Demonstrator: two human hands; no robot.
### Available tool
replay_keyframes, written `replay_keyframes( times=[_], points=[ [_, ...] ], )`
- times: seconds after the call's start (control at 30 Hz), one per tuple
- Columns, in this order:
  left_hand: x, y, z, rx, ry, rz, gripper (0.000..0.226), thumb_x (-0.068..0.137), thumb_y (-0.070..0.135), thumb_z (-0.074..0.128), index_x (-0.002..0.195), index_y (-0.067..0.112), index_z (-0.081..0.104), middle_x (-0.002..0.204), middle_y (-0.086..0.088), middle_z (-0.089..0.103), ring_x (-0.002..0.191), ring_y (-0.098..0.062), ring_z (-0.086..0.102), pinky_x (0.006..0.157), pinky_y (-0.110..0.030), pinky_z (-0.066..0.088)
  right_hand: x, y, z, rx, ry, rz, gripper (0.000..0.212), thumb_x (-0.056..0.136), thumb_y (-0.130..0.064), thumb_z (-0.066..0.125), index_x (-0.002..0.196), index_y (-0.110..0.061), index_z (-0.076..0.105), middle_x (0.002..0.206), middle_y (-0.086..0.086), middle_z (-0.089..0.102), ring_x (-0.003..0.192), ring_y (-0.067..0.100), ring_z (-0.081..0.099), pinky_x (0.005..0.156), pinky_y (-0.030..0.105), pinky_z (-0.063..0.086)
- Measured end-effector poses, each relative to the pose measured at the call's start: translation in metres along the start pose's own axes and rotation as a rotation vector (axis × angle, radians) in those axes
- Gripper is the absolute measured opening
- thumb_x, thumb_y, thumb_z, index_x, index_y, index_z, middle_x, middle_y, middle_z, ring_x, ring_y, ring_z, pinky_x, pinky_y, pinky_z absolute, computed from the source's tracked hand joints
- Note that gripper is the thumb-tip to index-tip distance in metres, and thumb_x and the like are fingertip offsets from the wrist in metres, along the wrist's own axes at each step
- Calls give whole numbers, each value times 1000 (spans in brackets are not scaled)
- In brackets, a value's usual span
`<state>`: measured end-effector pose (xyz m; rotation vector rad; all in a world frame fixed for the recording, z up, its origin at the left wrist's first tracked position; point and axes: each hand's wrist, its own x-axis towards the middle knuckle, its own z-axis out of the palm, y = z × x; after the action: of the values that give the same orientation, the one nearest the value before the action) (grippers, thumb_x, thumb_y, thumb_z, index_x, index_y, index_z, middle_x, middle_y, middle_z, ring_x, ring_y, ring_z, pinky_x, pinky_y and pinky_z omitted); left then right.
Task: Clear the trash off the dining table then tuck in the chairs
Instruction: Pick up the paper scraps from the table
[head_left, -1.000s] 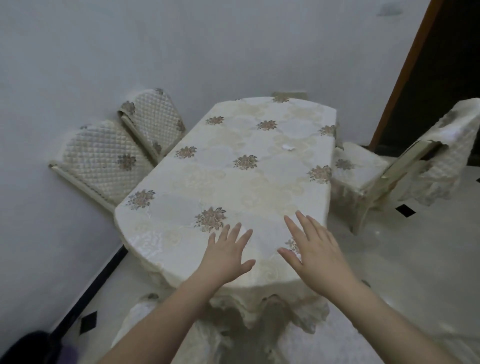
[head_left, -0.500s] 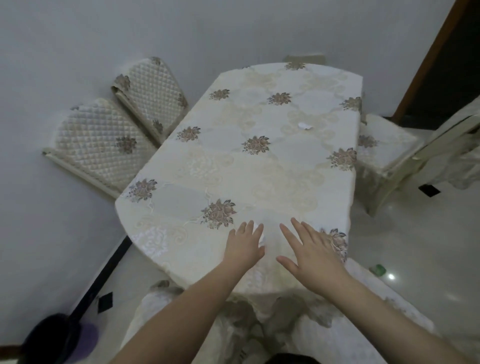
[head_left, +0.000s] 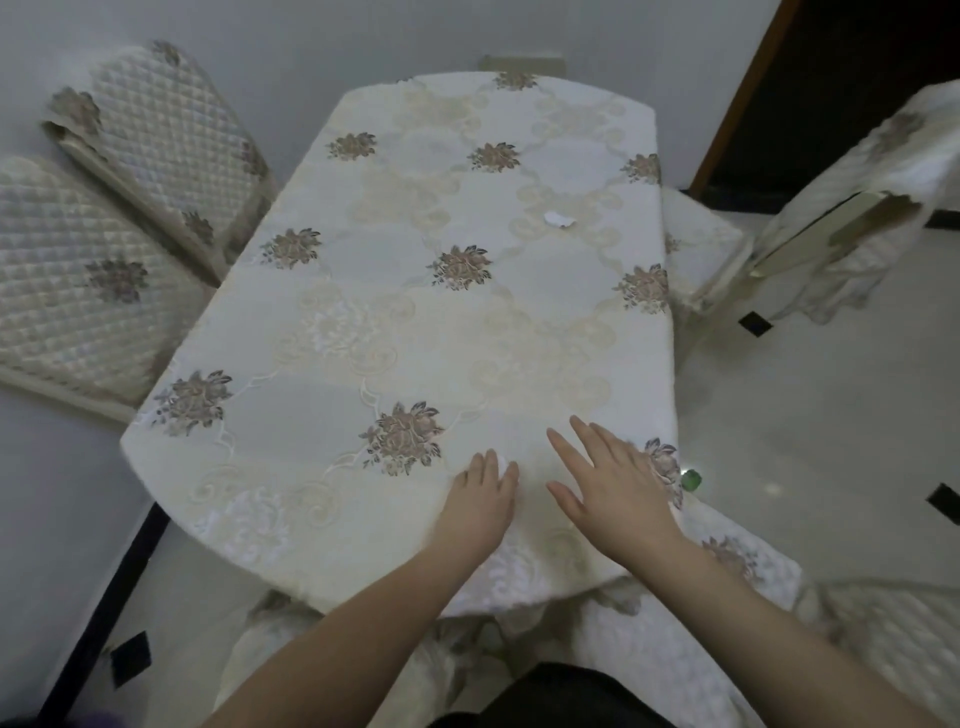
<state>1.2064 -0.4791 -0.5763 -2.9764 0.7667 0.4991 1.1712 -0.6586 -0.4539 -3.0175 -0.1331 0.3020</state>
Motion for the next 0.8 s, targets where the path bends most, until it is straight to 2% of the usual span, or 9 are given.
replay_keyframes(
  times=[0.13,0.23,0.3,0.37,0.43,0.57,0.67,0.73,0.8],
  points=[
    [0,0,1,11,97,171,63,56,11,80,117,9,63,116,-19,65,104,-34,65,74,-36,57,-1,-6,1,-10,7,15,56,87,-50,44,135,-24,54,138,9,54,121,31,56,95,45,47],
    [-1,-1,-4,2,185,264,45,59,3,68,103,10,62,94,-10,62,86,-28,64,61,-34,54,-8,-4,-1,0,13,68,57,88,-51,39,136,-23,53,139,11,53,123,32,54,97,46,46],
    [1,-3,-4,-51,189,290,37,59,0,67,94,12,60,86,-7,57,77,-26,59,57,-35,51,-16,2,-1,8,25,115,58,88,-50,39,137,-22,52,141,11,51,125,32,52,99,47,44],
    [6,-2,-5,-135,149,321,32,64,-1,68,92,13,58,86,-8,54,78,-28,57,60,-39,49,-29,7,-2,30,29,168,60,89,-52,35,139,-22,48,144,11,48,128,32,49,103,47,41],
    [12,8,-13,-232,134,329,27,74,-2,62,98,12,60,93,-10,55,86,-31,57,67,-42,48,-45,14,-3,67,44,228,63,89,-53,31,143,-23,43,147,9,44,132,31,45,103,45,40],
    [18,46,-50,-497,163,386,28,83,-2,55,104,11,66,106,-11,57,89,-31,59,71,-33,43,-85,28,-8,104,117,345,62,89,-52,31,143,-24,41,145,6,46,131,27,46,100,42,41],
    [5,88,-82,-686,194,540,33,79,-3,56,103,15,68,107,-2,52,96,-15,56,80,-18,41,-120,47,-15,113,173,437,63,89,-51,34,142,-19,42,137,9,51,124,30,51,98,41,43],
    [-11,122,-106,-804,211,603,33,79,-1,57,102,19,69,106,2,51,99,-6,52,88,-12,38,-146,64,-20,122,202,518,66,90,-54,30,145,-19,36,144,9,45,131,30,44,104,41,36],
    [-26,156,-125,-834,207,641,31,81,2,58,100,23,70,102,7,54,97,2,50,89,-9,35,-176,78,-25,141,253,578,67,92,-55,28,149,-20,30,151,9,36,137,28,35,109,40,29]
  ],
)
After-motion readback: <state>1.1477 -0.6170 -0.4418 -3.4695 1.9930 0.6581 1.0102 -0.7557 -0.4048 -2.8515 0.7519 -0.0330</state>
